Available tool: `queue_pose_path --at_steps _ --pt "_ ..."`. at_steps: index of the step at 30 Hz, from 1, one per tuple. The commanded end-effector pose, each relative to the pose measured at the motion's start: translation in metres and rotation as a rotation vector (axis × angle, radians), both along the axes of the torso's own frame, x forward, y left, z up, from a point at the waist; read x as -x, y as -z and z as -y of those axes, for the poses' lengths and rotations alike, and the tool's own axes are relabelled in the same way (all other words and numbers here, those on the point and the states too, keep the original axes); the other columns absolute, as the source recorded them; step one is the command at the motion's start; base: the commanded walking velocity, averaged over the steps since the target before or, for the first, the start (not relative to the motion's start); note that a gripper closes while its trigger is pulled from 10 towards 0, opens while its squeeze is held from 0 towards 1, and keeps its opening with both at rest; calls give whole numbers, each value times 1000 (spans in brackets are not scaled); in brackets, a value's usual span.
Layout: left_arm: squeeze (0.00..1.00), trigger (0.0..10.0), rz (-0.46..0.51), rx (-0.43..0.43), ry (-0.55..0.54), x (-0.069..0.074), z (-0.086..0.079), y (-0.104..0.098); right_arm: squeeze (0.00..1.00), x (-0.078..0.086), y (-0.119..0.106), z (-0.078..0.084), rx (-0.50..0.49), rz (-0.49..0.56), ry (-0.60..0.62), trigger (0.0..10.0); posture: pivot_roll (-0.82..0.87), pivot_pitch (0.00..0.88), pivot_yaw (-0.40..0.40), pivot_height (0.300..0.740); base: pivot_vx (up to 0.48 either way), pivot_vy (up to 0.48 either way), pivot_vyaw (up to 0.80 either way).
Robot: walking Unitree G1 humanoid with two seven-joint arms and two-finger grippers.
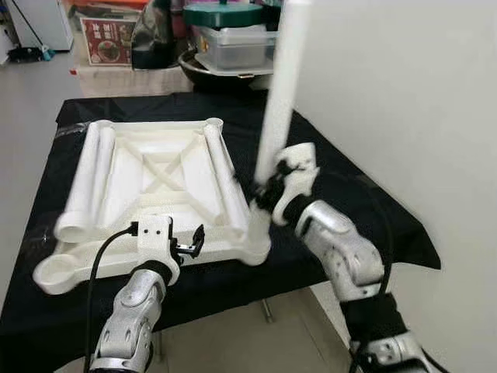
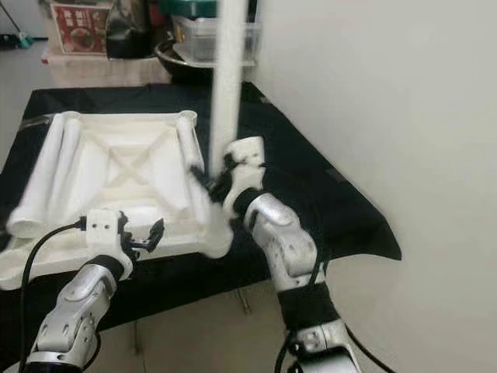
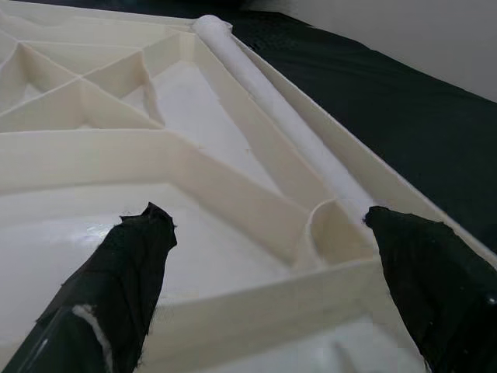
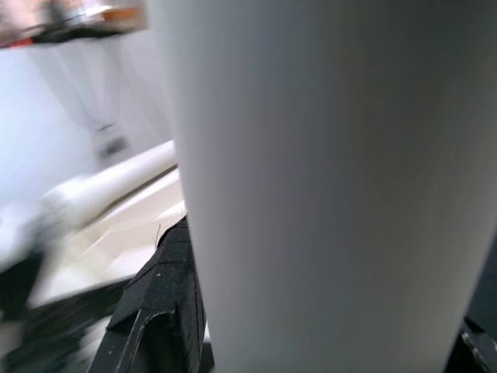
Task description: Building children table
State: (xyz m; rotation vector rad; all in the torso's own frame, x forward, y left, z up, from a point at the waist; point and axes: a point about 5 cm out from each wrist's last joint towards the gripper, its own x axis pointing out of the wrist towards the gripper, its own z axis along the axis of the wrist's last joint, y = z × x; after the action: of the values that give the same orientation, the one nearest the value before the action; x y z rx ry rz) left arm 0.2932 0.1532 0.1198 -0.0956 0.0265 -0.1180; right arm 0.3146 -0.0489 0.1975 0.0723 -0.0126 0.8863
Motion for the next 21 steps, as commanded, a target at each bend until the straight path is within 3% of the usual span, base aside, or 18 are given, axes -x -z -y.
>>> queue_pose_path --at_steps 1,3,4,7,8,9,12,13,14,15,17,21 --pt "0 10000 -10 -8 4 0 1 2 0 9 0 -11 5 9 -91 10000 99 0 -112 740 0 0 0" --pt "0 10000 -9 -8 -2 0 0 2 0 10 5 -15 24 2 -108 9608 100 0 -114 740 0 0 0" --pt "0 10000 -9 -8 -4 0 0 1 0 6 9 -15 39 -15 -76 4980 101 0 -115 740 0 0 0" --pt "0 10000 -9 -8 -4 0 0 1 0 3 11 -15 47 -28 -56 4980 101 0 -115 740 0 0 0" --pt "0 10000 -9 -8 -4 0 0 2 0 -5 15 -11 53 -56 12 1490 99 0 -114 740 0 0 0" --pt "0 10000 -10 -7 -2 0 1 2 0 -12 17 -6 42 -82 87 0 94 0 -110 740 0 0 0" --pt "0 10000 -12 -6 1 1 2 2 0 -27 22 10 37 -140 277 0 92 0 -108 740 0 0 0" --pt "0 10000 -12 -6 2 1 2 3 0 -34 26 22 50 -166 405 0 90 0 -107 740 0 0 0" --pt "0 10000 -12 -6 2 1 2 3 0 -34 26 22 50 -166 405 0 90 0 -107 740 0 0 0" --pt "0 10000 -13 -5 3 1 2 3 0 -38 29 30 60 -183 492 0 90 0 -107 740 0 0 0" --pt "0 10000 -14 -5 3 1 2 3 0 -43 45 62 88 -258 779 0 92 0 -108 740 0 0 0" --pt "0 10000 -15 -5 2 1 2 3 0 -42 47 64 95 -264 816 0 91 0 -107 740 0 0 0"
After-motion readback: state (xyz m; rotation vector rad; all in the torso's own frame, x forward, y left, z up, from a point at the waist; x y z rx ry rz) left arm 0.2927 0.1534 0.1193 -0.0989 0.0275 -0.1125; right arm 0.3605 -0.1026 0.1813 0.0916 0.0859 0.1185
